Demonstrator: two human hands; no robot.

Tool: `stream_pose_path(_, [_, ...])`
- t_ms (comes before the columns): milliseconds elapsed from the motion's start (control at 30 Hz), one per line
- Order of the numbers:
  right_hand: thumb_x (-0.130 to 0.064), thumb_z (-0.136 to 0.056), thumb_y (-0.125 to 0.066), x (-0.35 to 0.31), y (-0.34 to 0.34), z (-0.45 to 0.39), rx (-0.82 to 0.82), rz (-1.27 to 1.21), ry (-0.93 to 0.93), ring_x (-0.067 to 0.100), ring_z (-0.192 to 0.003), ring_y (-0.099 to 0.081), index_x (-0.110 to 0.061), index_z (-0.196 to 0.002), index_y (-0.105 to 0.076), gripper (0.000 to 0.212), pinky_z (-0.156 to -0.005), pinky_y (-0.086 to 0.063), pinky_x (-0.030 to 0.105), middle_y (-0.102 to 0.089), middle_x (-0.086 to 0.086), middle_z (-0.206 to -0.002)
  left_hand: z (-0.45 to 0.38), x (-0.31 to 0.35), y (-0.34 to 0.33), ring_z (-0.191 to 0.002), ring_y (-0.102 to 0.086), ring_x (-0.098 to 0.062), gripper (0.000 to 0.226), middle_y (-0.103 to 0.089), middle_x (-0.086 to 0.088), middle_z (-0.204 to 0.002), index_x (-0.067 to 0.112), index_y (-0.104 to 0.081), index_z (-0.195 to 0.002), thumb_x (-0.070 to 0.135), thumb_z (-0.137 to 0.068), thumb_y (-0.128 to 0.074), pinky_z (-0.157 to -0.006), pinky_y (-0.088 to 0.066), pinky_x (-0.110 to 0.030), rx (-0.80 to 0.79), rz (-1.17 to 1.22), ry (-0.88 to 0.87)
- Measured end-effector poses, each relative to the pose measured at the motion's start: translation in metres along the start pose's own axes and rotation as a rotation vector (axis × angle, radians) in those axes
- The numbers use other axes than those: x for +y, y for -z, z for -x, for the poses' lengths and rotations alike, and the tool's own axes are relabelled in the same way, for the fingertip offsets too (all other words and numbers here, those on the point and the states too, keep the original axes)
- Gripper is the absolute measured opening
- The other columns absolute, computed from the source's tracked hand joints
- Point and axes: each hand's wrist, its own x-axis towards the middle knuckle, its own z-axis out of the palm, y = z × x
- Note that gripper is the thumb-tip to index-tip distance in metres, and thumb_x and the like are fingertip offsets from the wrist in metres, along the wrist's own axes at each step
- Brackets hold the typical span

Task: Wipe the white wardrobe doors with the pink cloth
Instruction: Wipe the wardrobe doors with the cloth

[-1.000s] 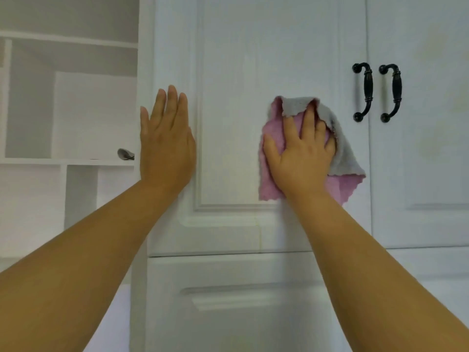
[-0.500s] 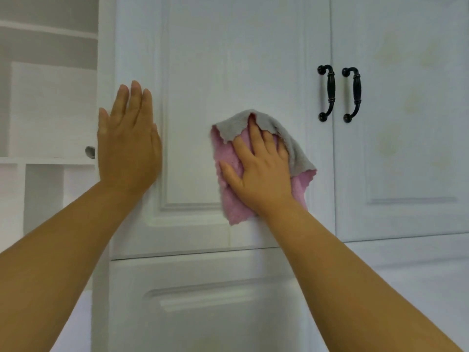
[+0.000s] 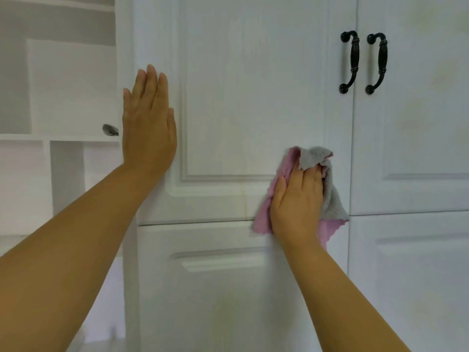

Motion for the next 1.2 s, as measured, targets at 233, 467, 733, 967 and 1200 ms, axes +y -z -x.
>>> stream_pose_path(233, [-0.027,-0.102,-0.030,0.014,0.013,0.033,-0.063,0.020,0.005,0.043,-0.141,-0.034,-0.002,-0.153,-0.033,0.056,-0.122,-0.020,0.049,-0.041,0.024,-0.151,0.019,-0.001,0.000,-0.153,-0.007,-0.031,0.055,-0.013,-0.016,-0.165,0.001,-0.020,-0.156,0.005,-0.103,-0.032,-0.123,0.002,-0.041,-0.017,0.030,-0.012])
stream_pose_path(467, [-0.021,-0.090,-0.041,-0.068,-0.002,0.054,-0.319,-0.042,0.384,0.029,-0.132,-0.046,-0.012,-0.145,-0.052,0.057,-0.107,-0.029,0.040,-0.049,0.008,-0.151,0.021,0.003,0.000,-0.153,-0.008,-0.032,0.055,-0.014,-0.016,-0.165,0.002,-0.021,-0.156,0.005,-0.102,-0.032,-0.123,0.002,-0.042,-0.018,0.029,-0.004])
stream_pose_path(733, [-0.025,-0.093,-0.041,-0.071,0.001,0.040,-0.406,-0.151,0.566,0.027,-0.132,-0.049,-0.015,-0.138,-0.059,0.050,-0.110,-0.027,0.040,-0.055,0.004,-0.146,0.020,-0.001,0.003,-0.154,-0.006,-0.031,0.054,-0.011,-0.015,-0.166,0.002,-0.017,-0.157,0.009,-0.104,-0.031,-0.124,0.000,-0.042,-0.059,0.017,-0.031])
stream_pose_path(967, [-0.024,-0.103,-0.033,0.019,0.027,0.040,-0.261,-0.040,0.188,0.029,-0.141,-0.039,-0.011,-0.145,-0.051,0.048,-0.122,-0.015,0.036,-0.046,0.011,-0.152,0.030,0.001,0.002,-0.153,-0.008,-0.032,0.053,-0.015,-0.017,-0.165,0.000,-0.020,-0.156,0.004,-0.104,-0.031,-0.123,0.002,-0.041,-0.037,0.078,-0.039])
stream_pose_path(1200, [-0.025,-0.100,-0.033,-0.040,0.006,0.059,-0.259,-0.119,0.220,0.028,-0.142,-0.040,-0.007,-0.144,-0.051,0.051,-0.118,-0.022,0.038,-0.045,0.010,-0.154,0.052,-0.009,0.006,-0.153,-0.011,-0.026,0.051,-0.019,-0.013,-0.164,0.002,-0.024,-0.155,0.007,-0.106,-0.032,-0.125,-0.011,-0.048,-0.079,0.191,-0.061])
